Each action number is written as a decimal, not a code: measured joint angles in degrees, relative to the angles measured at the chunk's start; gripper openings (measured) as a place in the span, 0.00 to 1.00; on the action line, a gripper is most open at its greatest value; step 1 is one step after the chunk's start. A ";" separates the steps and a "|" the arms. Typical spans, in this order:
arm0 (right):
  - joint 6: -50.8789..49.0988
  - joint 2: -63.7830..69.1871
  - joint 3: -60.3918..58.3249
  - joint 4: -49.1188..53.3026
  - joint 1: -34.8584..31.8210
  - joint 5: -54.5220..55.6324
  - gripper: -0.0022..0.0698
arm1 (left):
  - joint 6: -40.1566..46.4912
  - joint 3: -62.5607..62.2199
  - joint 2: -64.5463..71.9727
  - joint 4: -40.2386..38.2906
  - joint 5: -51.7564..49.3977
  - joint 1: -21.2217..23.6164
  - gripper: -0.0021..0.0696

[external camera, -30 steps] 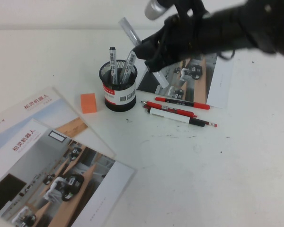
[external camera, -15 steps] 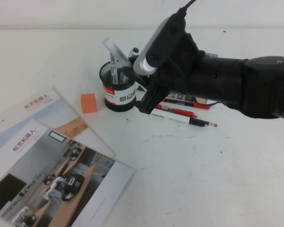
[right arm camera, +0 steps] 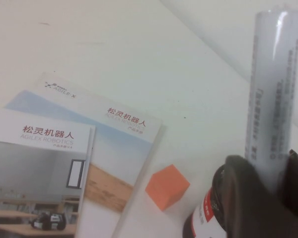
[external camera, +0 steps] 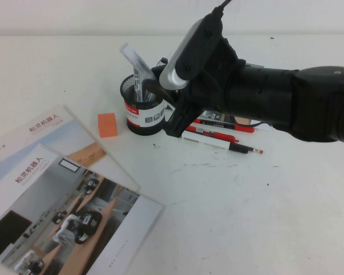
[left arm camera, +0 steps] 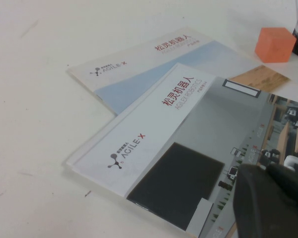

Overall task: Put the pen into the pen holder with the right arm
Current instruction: Place the pen onto the pen holder

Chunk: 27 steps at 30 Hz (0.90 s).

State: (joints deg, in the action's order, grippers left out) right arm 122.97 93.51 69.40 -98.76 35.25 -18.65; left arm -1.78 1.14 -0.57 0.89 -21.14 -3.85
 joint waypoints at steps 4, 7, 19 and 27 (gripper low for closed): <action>0.00 0.00 0.00 0.00 0.00 0.35 0.19 | 0.00 0.00 0.00 0.00 0.00 0.00 0.03; -0.70 0.00 0.00 0.00 0.00 -0.25 0.19 | 0.00 0.00 0.00 0.00 0.00 0.00 0.03; -41.60 0.11 1.87 22.32 1.01 6.74 0.19 | 0.00 0.00 0.00 0.00 0.00 0.00 0.03; -125.90 0.24 -0.16 87.04 1.03 37.72 0.19 | 0.00 0.00 0.00 0.00 0.00 0.00 0.03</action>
State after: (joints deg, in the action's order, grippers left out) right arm -2.93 93.74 69.24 -11.73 36.28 19.07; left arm -1.78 1.14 -0.57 0.89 -21.14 -3.85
